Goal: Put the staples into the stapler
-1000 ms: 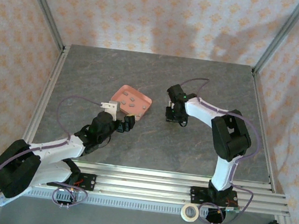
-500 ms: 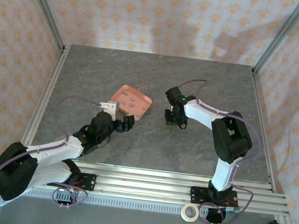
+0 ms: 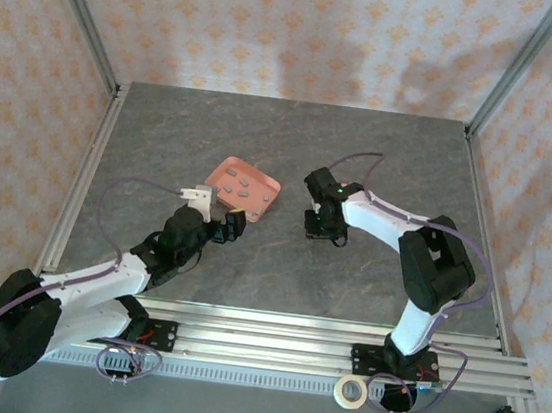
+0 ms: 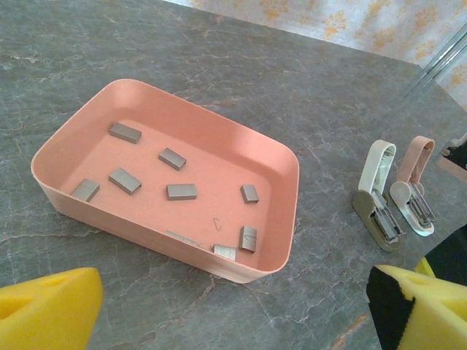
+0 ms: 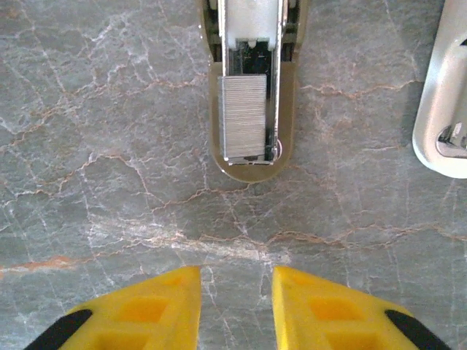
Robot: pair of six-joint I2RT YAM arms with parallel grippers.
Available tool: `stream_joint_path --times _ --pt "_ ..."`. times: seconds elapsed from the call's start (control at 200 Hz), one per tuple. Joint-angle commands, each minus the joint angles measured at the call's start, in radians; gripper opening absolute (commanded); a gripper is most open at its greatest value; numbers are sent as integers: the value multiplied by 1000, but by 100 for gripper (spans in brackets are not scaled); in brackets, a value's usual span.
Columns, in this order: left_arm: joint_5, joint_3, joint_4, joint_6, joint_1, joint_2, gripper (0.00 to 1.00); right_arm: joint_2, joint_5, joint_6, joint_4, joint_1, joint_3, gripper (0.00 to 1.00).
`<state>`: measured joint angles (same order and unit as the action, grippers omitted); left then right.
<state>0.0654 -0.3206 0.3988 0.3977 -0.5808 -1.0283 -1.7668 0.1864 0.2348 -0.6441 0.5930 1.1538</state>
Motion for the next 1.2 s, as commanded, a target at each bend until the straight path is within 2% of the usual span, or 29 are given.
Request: stream_joint_path --times 0.0,0.29,0.621,1.196 --pt "36 14 -33 -13 4 22 94 57 -28 12 -51 5 19 36" --pt "59 17 -41 -13 4 25 94 91 -82 -25 -126 5 76 39" --pt "74 7 -23 -14 4 -8 94 -5 -115 -80 -152 28 161 33" --pt "82 -12 -34 -31 5 -29 94 -161 -163 -110 -167 30 293 33"
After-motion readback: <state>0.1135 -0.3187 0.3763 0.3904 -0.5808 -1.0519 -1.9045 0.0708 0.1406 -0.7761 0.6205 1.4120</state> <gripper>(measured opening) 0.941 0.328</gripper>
